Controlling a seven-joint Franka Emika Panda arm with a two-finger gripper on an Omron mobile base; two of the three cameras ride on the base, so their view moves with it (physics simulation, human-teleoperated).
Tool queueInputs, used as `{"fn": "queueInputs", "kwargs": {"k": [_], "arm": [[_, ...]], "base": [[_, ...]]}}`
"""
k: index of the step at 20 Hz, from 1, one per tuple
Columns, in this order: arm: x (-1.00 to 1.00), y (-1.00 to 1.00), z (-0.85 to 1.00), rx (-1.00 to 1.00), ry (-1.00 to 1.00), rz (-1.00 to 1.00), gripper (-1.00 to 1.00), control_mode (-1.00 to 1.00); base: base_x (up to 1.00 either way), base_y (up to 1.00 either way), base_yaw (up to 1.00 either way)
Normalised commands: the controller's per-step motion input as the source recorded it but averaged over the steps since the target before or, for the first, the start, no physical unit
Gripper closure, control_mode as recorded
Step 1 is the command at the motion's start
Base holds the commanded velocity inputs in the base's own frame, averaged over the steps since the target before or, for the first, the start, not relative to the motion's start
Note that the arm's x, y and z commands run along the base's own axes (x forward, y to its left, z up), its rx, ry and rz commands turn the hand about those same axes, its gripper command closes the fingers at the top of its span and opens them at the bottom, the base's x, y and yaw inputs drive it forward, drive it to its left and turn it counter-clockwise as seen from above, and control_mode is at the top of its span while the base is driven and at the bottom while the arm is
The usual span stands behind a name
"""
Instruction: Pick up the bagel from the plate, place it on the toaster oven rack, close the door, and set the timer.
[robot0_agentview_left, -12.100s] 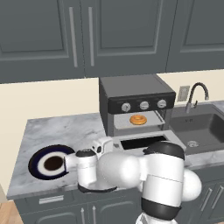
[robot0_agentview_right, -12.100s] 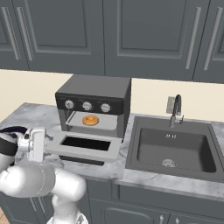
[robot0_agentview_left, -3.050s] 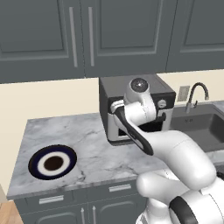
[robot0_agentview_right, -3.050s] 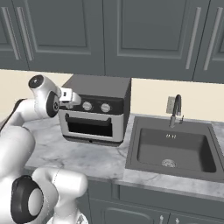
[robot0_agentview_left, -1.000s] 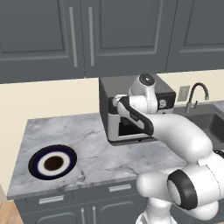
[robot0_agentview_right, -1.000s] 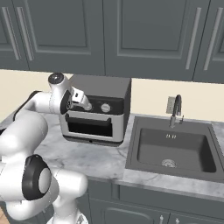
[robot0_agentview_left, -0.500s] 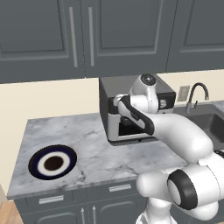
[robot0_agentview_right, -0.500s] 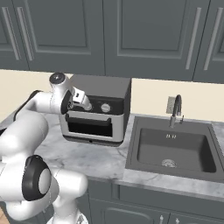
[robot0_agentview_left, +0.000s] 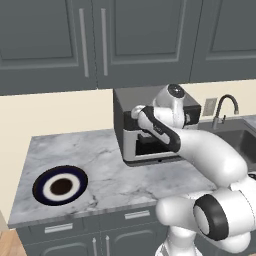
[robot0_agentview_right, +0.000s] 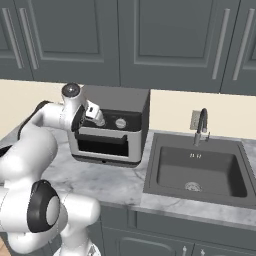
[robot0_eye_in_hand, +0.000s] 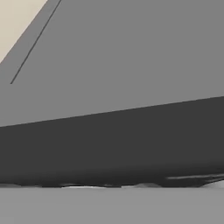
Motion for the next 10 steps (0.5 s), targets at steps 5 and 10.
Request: {"fn": "queueInputs", "kwargs": {"k": [5,10], "arm": [[-0.35,-0.97,-0.88,0.69,0.00,0.00,1.00,-1.00],[-0.33,-0.80,-0.83,0.61,0.00,0.00,1.00,-1.00]], "base": [[0.00,0.00,0.00],[0.00,0.00,0.00]]}}
